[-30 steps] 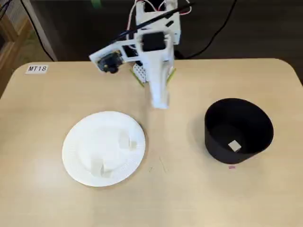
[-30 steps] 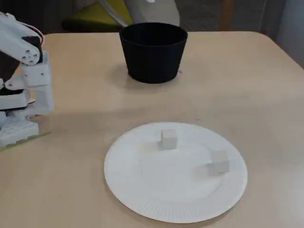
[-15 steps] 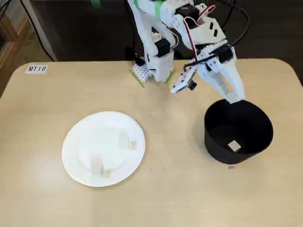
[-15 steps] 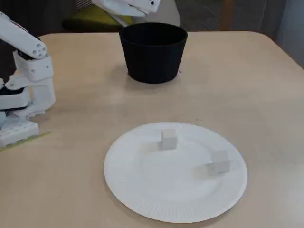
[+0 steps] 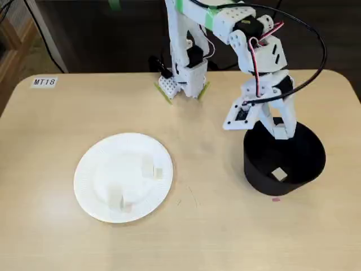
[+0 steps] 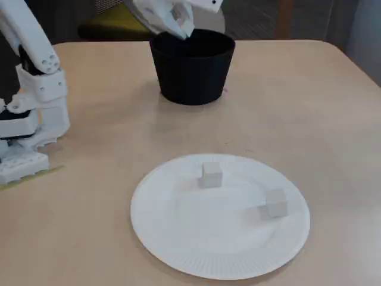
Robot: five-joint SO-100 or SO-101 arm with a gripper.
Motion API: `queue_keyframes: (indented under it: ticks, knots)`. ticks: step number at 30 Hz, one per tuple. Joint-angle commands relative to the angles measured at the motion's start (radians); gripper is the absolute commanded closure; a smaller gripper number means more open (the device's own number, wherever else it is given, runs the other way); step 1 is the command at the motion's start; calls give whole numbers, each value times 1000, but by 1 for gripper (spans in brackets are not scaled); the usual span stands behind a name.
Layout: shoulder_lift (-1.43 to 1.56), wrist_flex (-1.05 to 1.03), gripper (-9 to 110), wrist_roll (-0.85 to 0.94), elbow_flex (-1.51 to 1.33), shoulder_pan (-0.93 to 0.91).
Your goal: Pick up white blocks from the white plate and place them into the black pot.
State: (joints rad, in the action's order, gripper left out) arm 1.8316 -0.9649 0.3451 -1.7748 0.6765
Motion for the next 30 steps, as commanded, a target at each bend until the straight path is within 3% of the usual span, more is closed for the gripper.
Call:
queue_keyframes:
  ticks: [1, 5, 8, 12, 17, 19, 21, 22, 26, 30]
  knots:
    - [-155, -206, 104, 57, 299, 2]
    - [-364, -436, 104, 101, 598, 2]
    - [-394, -463, 104, 95, 647, -6]
    - [-374, -479, 74, 133, 647, -25]
    - [-350, -480, 66, 135, 647, -46]
    - [-350, -476, 75, 123, 649, -55]
    - [-345, -483, 99, 92, 650, -83]
    - [-337, -508, 104, 84, 652, -114]
    - [-281, -672, 104, 84, 649, -348]
    - [-179, -690, 104, 91, 575, -588]
